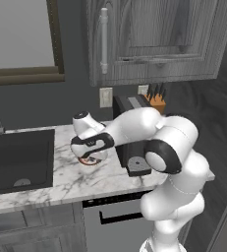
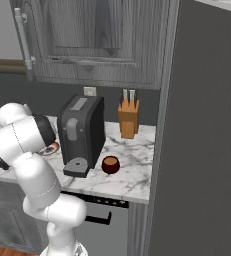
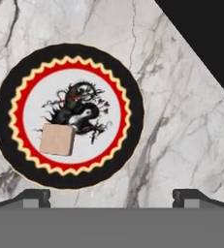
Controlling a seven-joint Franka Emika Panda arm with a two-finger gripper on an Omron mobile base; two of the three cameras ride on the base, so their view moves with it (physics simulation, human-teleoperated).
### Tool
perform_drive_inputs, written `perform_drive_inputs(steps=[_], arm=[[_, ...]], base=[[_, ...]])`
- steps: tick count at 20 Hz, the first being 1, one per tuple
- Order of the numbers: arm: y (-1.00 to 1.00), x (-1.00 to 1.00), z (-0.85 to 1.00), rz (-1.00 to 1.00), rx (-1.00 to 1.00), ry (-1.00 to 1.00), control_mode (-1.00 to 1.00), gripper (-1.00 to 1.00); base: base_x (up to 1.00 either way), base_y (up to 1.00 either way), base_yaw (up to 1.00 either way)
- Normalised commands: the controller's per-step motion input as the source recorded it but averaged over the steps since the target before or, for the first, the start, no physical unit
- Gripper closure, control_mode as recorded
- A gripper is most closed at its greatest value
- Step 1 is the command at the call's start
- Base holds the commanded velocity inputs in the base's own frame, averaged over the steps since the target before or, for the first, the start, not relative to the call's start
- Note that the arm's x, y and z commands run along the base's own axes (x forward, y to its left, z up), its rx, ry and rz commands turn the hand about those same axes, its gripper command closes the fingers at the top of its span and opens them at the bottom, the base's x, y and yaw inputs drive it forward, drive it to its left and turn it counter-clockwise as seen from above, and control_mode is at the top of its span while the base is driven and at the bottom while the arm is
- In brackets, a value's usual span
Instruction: Take a sugar cube from the saucer and place it inside the coffee. Then, grab milk from the fridge and place it next to the coffee on the counter to sweeten the coffee.
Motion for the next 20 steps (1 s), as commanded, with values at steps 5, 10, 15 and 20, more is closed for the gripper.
perform_drive_inputs(steps=[5,10,15,20], arm=[[0.00,0.18,-0.14,0.00,0.00,0.00,-1.00,-1.00],[0.00,0.05,-0.15,0.00,0.00,0.00,-1.00,-1.00],[0.01,0.08,-0.12,-0.01,0.00,0.00,-1.00,-1.00],[0.00,0.07,-0.12,-0.01,0.00,0.00,-1.00,-1.00]], base=[[0.00,0.00,0.00],[0.00,0.00,0.00],[0.00,0.00,0.00],[0.00,0.00,0.00]])
